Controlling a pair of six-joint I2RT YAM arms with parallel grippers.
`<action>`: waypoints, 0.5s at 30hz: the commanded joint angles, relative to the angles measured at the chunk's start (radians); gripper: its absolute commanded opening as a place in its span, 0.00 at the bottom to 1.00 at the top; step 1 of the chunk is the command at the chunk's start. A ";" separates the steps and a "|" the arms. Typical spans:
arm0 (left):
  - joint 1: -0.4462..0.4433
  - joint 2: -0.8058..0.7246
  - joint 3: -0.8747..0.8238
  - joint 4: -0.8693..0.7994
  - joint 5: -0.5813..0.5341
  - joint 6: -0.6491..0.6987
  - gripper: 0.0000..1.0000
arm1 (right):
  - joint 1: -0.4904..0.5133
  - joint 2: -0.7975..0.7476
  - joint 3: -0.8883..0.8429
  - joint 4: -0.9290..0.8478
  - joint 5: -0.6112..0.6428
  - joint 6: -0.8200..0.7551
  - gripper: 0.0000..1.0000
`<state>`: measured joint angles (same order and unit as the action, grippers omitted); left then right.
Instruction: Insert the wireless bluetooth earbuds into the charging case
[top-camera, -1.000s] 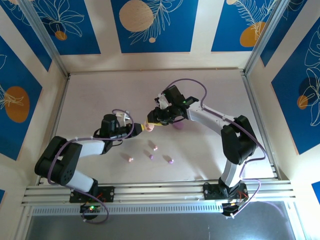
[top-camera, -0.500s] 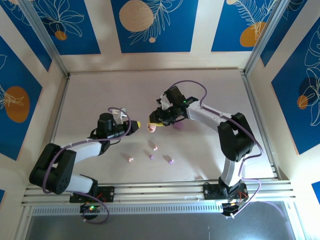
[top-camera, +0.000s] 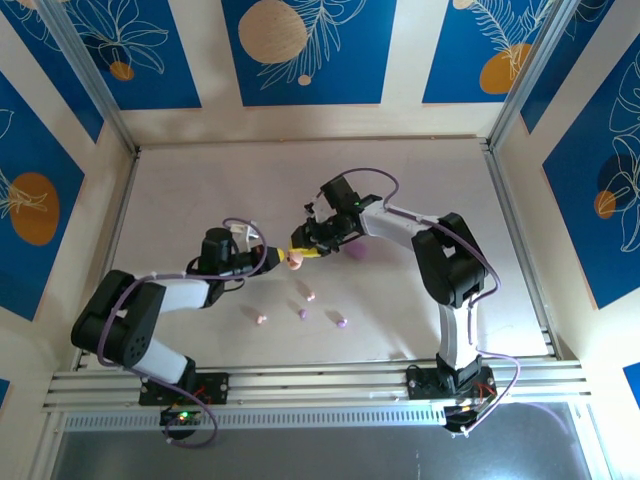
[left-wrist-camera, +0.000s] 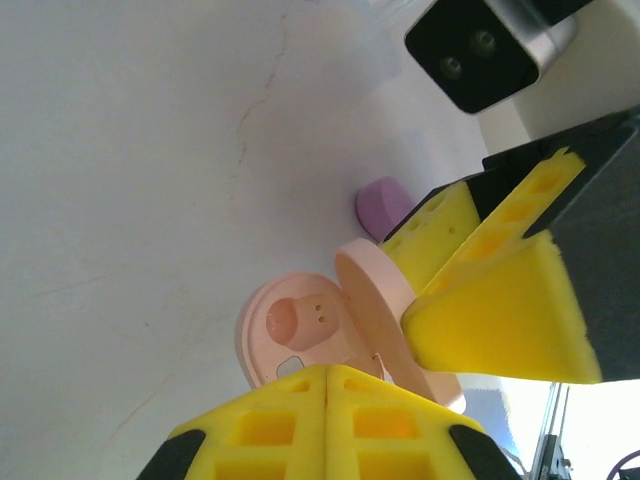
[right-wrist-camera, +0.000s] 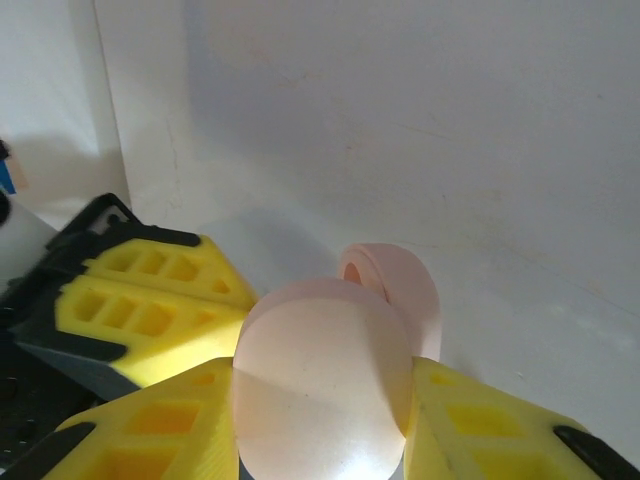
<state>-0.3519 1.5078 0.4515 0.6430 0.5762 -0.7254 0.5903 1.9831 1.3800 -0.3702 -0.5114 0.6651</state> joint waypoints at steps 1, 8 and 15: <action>-0.009 0.028 0.029 0.010 0.025 0.001 0.00 | -0.006 0.028 0.035 0.016 -0.074 0.018 0.38; -0.012 0.069 0.039 0.018 0.021 -0.006 0.00 | -0.003 0.062 0.043 0.044 -0.102 0.037 0.38; -0.013 0.088 0.042 0.030 0.026 -0.011 0.00 | 0.009 0.102 0.060 0.059 -0.121 0.052 0.39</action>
<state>-0.3580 1.5814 0.4706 0.6472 0.5762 -0.7284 0.5915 2.0644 1.4075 -0.3183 -0.5835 0.6991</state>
